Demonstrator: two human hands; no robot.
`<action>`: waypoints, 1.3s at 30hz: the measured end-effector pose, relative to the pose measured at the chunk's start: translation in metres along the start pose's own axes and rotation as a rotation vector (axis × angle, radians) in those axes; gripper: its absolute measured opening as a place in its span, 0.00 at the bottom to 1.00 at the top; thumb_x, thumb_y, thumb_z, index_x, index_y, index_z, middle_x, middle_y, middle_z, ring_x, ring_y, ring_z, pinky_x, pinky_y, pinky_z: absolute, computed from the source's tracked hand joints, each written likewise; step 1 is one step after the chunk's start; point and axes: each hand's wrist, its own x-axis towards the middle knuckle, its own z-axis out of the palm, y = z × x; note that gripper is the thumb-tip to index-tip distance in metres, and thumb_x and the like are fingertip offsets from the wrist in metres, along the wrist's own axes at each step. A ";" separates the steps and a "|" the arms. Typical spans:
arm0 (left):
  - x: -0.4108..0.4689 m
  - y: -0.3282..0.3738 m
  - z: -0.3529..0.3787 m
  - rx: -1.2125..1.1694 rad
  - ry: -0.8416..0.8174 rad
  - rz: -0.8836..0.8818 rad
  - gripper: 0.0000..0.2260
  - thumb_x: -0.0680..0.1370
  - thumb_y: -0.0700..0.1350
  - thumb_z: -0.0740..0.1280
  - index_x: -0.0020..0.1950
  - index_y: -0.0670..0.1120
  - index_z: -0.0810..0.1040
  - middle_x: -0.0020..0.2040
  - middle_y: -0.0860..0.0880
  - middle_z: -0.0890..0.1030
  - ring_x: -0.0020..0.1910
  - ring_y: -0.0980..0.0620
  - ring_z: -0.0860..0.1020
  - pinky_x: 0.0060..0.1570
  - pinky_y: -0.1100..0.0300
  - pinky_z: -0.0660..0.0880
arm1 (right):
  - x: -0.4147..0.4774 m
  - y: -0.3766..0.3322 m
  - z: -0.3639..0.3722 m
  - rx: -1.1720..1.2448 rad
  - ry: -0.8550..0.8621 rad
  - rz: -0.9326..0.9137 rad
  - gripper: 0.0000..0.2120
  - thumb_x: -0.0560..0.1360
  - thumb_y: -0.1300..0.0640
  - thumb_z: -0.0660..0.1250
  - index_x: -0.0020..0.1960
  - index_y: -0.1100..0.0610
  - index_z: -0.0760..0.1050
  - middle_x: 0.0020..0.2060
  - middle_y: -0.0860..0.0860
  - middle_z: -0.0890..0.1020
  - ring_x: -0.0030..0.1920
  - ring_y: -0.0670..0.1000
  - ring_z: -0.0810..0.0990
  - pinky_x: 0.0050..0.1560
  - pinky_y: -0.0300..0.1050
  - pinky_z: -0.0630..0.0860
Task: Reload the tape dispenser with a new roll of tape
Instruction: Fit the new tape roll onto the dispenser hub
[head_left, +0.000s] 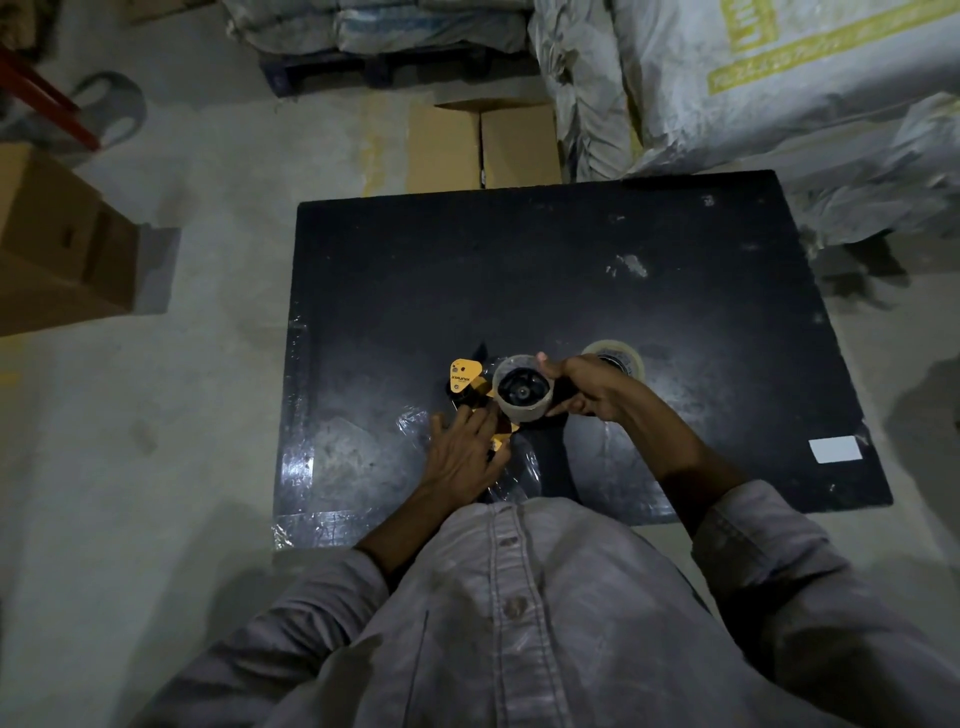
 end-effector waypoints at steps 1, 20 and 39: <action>0.000 0.000 0.000 0.005 0.003 0.003 0.29 0.87 0.62 0.55 0.84 0.48 0.69 0.71 0.52 0.79 0.64 0.48 0.74 0.61 0.42 0.68 | -0.003 -0.003 0.002 0.017 -0.008 0.002 0.23 0.86 0.43 0.70 0.63 0.64 0.82 0.43 0.60 0.91 0.39 0.58 0.89 0.20 0.35 0.66; 0.027 0.015 -0.037 -0.193 0.270 -0.059 0.28 0.85 0.64 0.61 0.81 0.52 0.76 0.67 0.48 0.80 0.66 0.42 0.73 0.63 0.44 0.65 | -0.004 0.014 -0.007 0.063 0.089 -0.144 0.16 0.85 0.47 0.71 0.60 0.59 0.87 0.37 0.49 0.82 0.28 0.45 0.72 0.22 0.36 0.60; 0.057 -0.011 -0.041 -0.228 0.235 -0.101 0.30 0.84 0.66 0.63 0.83 0.54 0.72 0.86 0.49 0.68 0.85 0.42 0.61 0.78 0.38 0.58 | 0.003 0.048 -0.024 -0.458 0.747 -0.675 0.12 0.78 0.47 0.75 0.60 0.49 0.86 0.54 0.48 0.83 0.58 0.52 0.82 0.62 0.56 0.81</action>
